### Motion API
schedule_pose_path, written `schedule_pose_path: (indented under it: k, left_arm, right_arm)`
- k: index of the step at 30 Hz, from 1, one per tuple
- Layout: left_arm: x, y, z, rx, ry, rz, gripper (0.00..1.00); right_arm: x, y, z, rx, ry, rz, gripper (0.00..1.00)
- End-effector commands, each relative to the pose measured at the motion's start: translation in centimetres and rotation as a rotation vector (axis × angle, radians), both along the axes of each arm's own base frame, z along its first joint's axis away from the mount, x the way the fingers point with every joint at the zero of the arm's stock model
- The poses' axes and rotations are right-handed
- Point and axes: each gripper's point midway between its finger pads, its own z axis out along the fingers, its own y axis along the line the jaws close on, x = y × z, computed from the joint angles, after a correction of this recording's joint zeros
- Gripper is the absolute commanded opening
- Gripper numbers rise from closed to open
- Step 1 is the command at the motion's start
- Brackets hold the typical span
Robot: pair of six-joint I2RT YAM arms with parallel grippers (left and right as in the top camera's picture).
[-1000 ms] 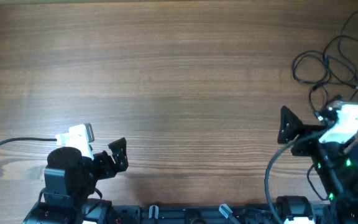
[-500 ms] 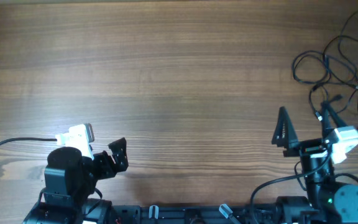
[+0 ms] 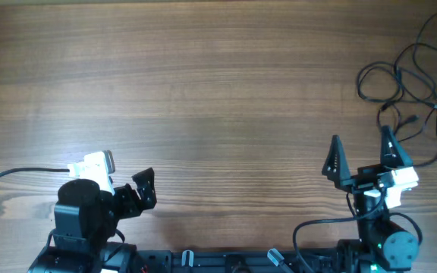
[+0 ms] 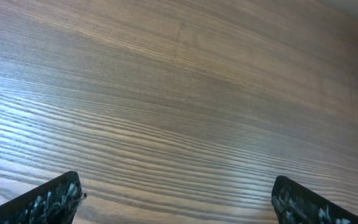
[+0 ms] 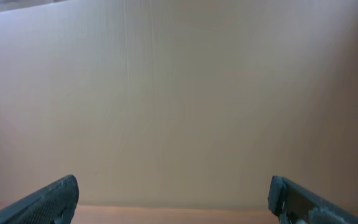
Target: Untangle cables
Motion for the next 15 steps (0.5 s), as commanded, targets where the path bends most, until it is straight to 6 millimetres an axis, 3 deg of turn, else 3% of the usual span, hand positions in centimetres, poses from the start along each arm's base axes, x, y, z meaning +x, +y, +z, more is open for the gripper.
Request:
schedule_pose_path:
  k: [1,7,11,15]
  left_arm:
    - [0.0,-0.2,-0.1,-0.010,0.000,-0.002,1.00]
    - [0.0,-0.2,-0.1,-0.010,0.000,-0.002,1.00]
    - [0.0,-0.2,-0.1,-0.010,0.000,-0.002,1.00]
    - [0.0,-0.2,-0.1,-0.010,0.000,-0.002,1.00]
  right_arm:
    - [0.6,-1.0,-1.9,0.019,0.039,-0.054,1.00]
    - [1.7,-2.5,-5.2,0.042,0.180,-0.138,1.00]
    - [2.4,-2.4,-10.2,0.028,0.386,-0.141,1.00]
    - [2.3,-1.4,-10.7,-0.055,0.399,-0.094,1.00]
